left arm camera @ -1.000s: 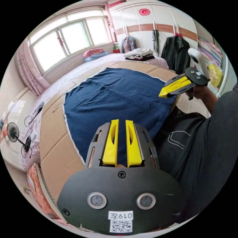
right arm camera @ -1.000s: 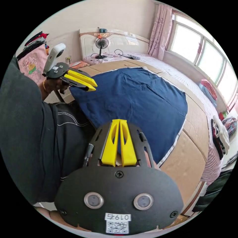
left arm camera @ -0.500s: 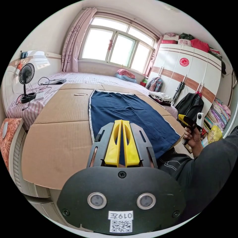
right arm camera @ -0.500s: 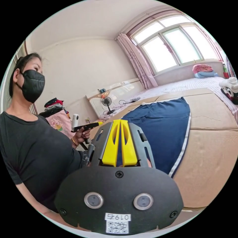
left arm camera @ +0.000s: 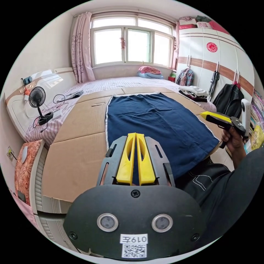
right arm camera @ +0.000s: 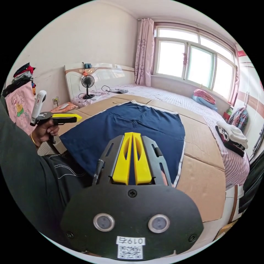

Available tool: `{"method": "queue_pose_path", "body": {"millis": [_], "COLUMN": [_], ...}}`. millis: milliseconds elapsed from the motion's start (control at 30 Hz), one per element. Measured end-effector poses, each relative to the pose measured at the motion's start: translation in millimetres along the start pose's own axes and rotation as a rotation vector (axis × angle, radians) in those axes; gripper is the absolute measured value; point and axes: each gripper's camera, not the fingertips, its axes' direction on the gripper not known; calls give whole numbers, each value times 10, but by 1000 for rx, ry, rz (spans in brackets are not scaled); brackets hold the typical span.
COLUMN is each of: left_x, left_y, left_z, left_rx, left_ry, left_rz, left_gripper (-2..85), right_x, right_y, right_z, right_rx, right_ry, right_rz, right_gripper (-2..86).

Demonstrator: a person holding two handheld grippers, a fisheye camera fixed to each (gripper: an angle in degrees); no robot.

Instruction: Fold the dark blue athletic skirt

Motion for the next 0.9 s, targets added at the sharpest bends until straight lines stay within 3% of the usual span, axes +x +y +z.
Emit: {"method": "queue_pose_path", "body": {"millis": [233, 667, 900], "left_x": [-564, -1564, -1707], "left_y": [155, 620, 654], "left_z": [-54, 81, 264], "left_rx": [-101, -302, -371], "left_ry": [-1, 421, 419], "left_rz": [-51, -281, -264], "left_gripper": [11, 60, 55], "right_x": [485, 1694, 1841], "right_y": [214, 1270, 1510], "right_z": [-52, -648, -531], "right_rx": [-100, -204, -233], "right_ry": [28, -123, -122], "right_rz": [65, 403, 433], "right_gripper": [38, 13, 11]}}
